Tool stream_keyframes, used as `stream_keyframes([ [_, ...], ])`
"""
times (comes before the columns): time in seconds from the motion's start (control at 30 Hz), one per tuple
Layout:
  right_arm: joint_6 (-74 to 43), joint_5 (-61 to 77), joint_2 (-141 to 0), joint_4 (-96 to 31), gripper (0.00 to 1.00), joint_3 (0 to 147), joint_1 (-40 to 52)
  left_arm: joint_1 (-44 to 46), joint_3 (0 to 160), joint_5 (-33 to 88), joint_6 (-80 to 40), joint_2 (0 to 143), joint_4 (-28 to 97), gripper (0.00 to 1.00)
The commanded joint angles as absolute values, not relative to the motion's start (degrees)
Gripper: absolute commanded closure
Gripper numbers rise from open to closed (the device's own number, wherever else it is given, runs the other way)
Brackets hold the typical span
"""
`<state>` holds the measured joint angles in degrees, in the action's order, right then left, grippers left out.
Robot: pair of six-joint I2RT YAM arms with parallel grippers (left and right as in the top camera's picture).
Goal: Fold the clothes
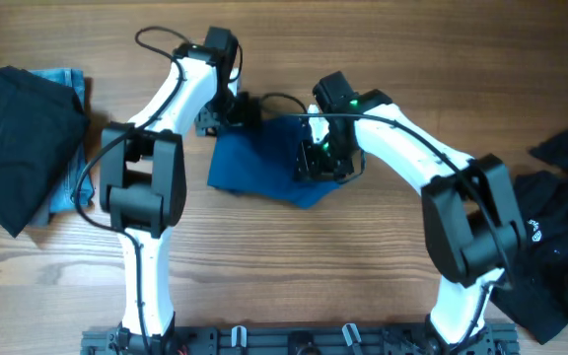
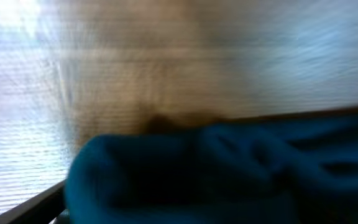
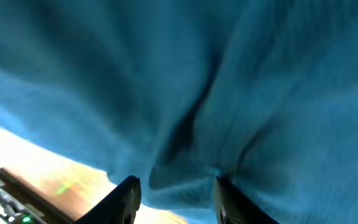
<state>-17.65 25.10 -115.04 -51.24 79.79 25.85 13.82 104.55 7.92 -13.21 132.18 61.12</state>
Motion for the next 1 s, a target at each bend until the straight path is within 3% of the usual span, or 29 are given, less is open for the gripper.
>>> stream_keyframes([
  [0.0, -16.75, 14.33, -117.1, -52.62, 0.57, 80.14, 26.0, 12.71, 104.09, -1.5, -11.97, 135.94, 68.66, 0.02],
  [0.2, -16.64, 3.4, -117.82, -48.69, 0.57, 80.14, 23.79, 11.0, 104.09, -3.01, -12.47, 136.14, 83.5, 0.0],
  [0.37, -14.92, 2.74, -117.78, -45.01, 0.57, 80.23, 19.11, 11.03, 104.09, 1.67, -14.41, 136.09, 90.08, 0.0],
  [0.83, -15.0, 4.69, -102.26, -54.65, 0.54, 81.76, 14.55, 8.54, 107.39, 2.46, -19.73, 122.54, 80.64, 0.0],
  [0.9, -15.22, 5.19, -99.5, -55.18, 0.54, 81.76, 14.55, 8.45, 107.39, 5.85, -17.63, 119.96, 77.52, 0.0],
  [0.97, -15.62, 5.17, -96.25, -55.83, 0.53, 81.76, 14.55, 8.4, 107.39, 17.04, -8.43, 118.45, 73.97, 0.0],
])
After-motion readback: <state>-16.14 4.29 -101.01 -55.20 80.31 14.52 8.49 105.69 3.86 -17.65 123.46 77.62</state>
